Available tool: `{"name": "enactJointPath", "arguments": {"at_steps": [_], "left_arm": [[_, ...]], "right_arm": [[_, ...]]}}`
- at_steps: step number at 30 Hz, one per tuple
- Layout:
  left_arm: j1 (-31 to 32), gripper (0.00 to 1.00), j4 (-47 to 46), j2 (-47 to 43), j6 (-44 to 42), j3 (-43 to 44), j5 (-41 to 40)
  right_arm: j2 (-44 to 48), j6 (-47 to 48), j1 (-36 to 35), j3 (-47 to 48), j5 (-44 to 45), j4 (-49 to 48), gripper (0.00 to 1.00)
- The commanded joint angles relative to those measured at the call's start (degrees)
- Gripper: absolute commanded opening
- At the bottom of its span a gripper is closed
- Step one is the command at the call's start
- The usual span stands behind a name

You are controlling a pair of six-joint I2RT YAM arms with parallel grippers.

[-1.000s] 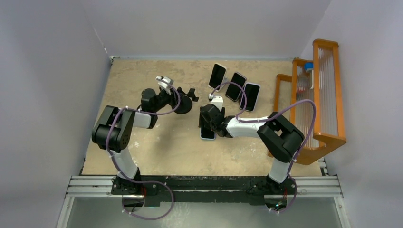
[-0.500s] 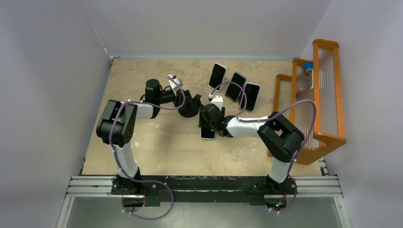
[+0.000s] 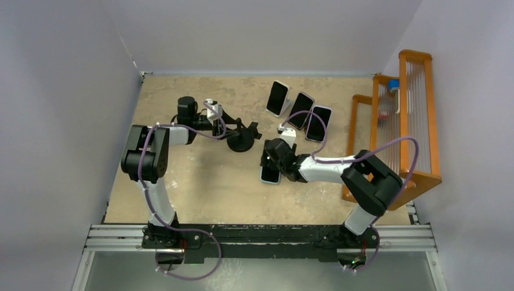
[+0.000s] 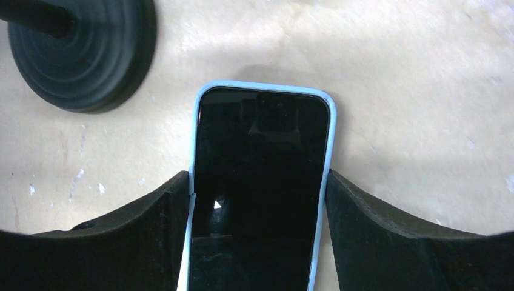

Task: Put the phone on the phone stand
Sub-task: Move the phone to the center of the board, then adjust the phone stand at the center of the board.

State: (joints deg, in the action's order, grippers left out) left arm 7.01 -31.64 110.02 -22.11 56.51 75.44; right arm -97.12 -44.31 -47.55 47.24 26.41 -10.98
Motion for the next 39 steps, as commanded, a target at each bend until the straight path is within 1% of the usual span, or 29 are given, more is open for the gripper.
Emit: {"name": "enactJointPath", "arguments": {"at_steps": [1, 3, 4, 5, 6, 7, 10, 11, 14, 16, 17, 19, 21, 22, 24, 26, 28, 30, 32, 34, 35, 36, 37, 38, 39], "left_arm": [[0.44, 0.56, -5.42, 0.5, 0.82, 1.3, 5.05], [1.39, 0.73, -13.49, -1.8, 5.56, -3.25, 1.29], [1.84, 0.8, -18.01, -2.48, 8.67, -5.71, -0.15], [2.24, 0.82, -22.4, -3.02, 11.68, -7.96, -2.12], [2.8, 0.84, -26.52, -3.53, 16.32, -9.95, -5.77], [3.35, 0.85, -27.78, -4.15, 18.13, -11.3, -10.41], [5.78, 0.88, -23.54, -6.92, 20.89, -13.32, -24.23], [6.75, 0.88, -23.56, -7.91, 21.0, -14.64, -28.21], [9.39, 0.9, -27.9, -10.09, 24.98, -19.34, -41.95], [10.69, 0.91, -29.9, -10.38, 28.34, -20.97, -49.39], [11.55, 0.91, -32.47, -9.87, 29.23, -21.92, -53.38], [12.28, 0.91, -33.94, -9.46, 32.71, -22.47, -59.83], [12.98, 0.77, -36.06, -7.87, 35.49, -22.16, -62.45], [13.43, 0.73, -36.55, -7.12, 36.18, -21.76, -63.53], [14.17, 0.6, -36.26, -5.28, 36.96, -20.28, -65.68], [14.41, 0.53, -37.25, -3.17, 37.24, -19.05, -65.65], [14.53, 0.5, -39.28, -1.23, 37.48, -18.33, -64.49], [14.52, 0.47, -40.51, 0.54, 36.81, -17.29, -60.93], [14.48, 0.43, -39.38, 1.45, 35.04, -15.8, -56.36], [14.46, 0.4, -36.68, 1.46, 31.55, -14.18, -49.66], [14.44, 0.36, -34.59, 1.09, 29.85, -13.55, -46.6], [14.43, 0.22, -32.92, 0.75, 27.92, -12.99, -43.49], [14.44, 0.05, -30.7, 0.51, 26.32, -12.31, -41.34], [14.44, 0.0, -28.61, 0.28, 25.04, -11.45, -39.71], [14.44, 0.0, -26.53, 0.08, 23.62, -11.05, -38.41]], "right_arm": [[6.01, -8.75, -0.34, -4.83, 1.89, 1.35, 0.55], [7.36, -9.66, -0.35, -6.06, 2.41, 1.71, 0.55], [7.55, -9.97, -0.35, -6.3, 2.81, 2.08, 0.55], [7.57, -10.23, -0.35, -6.4, 2.92, 2.31, 0.55], [7.5, -10.27, -0.35, -6.45, 2.9, 2.41, 0.55], [7.33, -10.23, -0.35, -6.43, 2.86, 2.45, 0.55], [6.72, -9.92, -0.35, -6.31, 3.15, 2.08, 0.55], [6.62, -9.86, -0.35, -6.26, 3.1, 1.98, 0.55], [6.44, -9.94, -0.35, -6.52, 3.04, 1.68, 0.55], [6.27, -10.04, -0.35, -6.64, 3.05, 1.58, 0.55], [6.18, -10.05, -0.35, -6.64, 3.01, 1.45, 0.55], [6.03, -9.92, -0.35, -6.7, 2.88, 1.45, 0.55], [6.01, -10.03, -0.33, -6.87, 2.93, 1.57, 0.55], [6.13, -10.05, -0.35, -6.9, 3.01, 1.7, 0.55], [6.23, -10.29, -0.35, -7.19, 3.12, 1.83, 0.55], [6.49, -10.46, -0.35, -7.46, 3.19, 2.08, 0.55], [6.67, -10.59, -0.35, -7.71, 3.12, 2.19, 0.55], [6.68, -10.61, -0.35, -7.91, 2.93, 2.47, 0.55], [6.68, -10.4, -0.35, -8.03, 2.88, 2.7, 0.55], [6.68, -10.28, -0.35, -8.2, 3.07, 2.8, 0.55], [6.56, -10.27, -0.35, -8.22, 3.16, 2.76, 0.55], [6.47, -10.25, -0.35, -8.23, 3.19, 2.68, 0.55], [6.28, -10.13, -0.35, -8.23, 3.2, 2.57, 0.55], [6.06, -10.14, -0.35, -8.18, 3.2, 2.42, 0.55], [5.85, -10.07, -0.35, -8.06, 3.21, 2.31, 0.55]]}}
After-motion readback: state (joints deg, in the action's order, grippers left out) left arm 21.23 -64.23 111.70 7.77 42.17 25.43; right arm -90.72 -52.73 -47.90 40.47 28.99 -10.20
